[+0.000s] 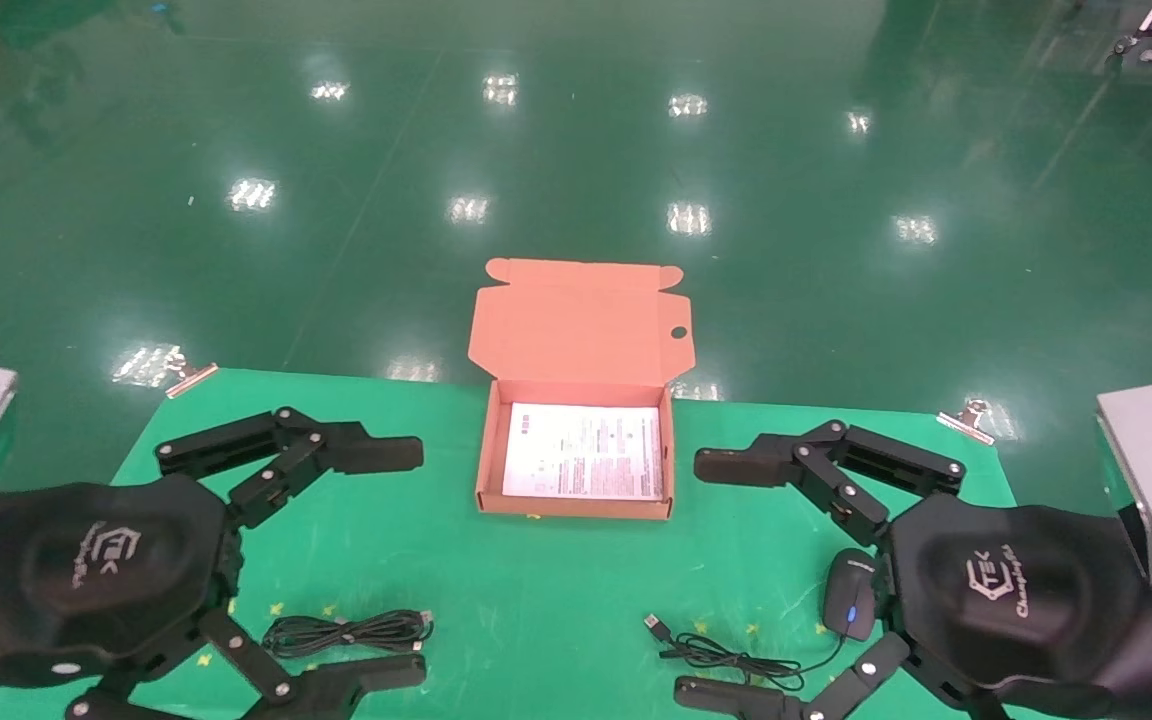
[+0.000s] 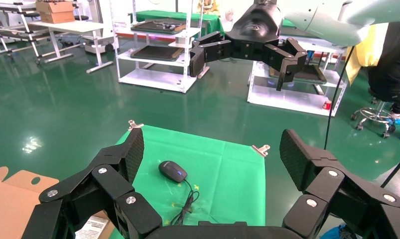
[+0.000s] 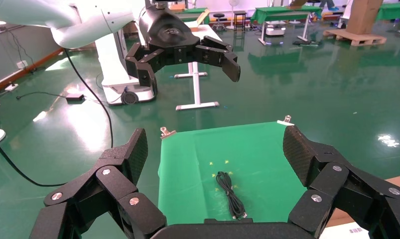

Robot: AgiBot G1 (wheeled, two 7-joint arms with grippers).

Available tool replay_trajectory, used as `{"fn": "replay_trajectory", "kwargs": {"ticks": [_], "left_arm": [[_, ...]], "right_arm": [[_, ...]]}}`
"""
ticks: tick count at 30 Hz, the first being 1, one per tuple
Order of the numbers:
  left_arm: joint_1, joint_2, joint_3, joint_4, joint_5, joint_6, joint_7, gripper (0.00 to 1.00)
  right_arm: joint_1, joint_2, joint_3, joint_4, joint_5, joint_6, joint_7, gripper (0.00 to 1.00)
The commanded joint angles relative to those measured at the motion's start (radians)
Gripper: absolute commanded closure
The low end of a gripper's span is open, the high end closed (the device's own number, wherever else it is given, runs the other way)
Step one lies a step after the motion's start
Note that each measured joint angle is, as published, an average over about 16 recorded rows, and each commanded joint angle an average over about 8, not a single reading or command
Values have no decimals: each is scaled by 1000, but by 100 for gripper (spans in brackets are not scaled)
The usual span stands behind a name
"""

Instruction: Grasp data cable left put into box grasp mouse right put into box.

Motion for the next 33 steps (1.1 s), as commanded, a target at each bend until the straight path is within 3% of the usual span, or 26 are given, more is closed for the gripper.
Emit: {"fn": "replay_trajectory", "kwargs": {"ticks": [1,25,29,33], "left_arm": [[0,0,0,0,0,0,0,0],[-3,1,3,1,6,-1,1,0],[-30,8,25,8,50,7,-6,0],[-88,27,79,23,145,31,-27,0]], "right_arm": [[0,0,0,0,0,0,0,0],[0,0,0,0,0,0,0,0],[11,6,-5,7,-22,-5,-6,0],[58,22,-37,30,-110,-30,-16,0]]}}
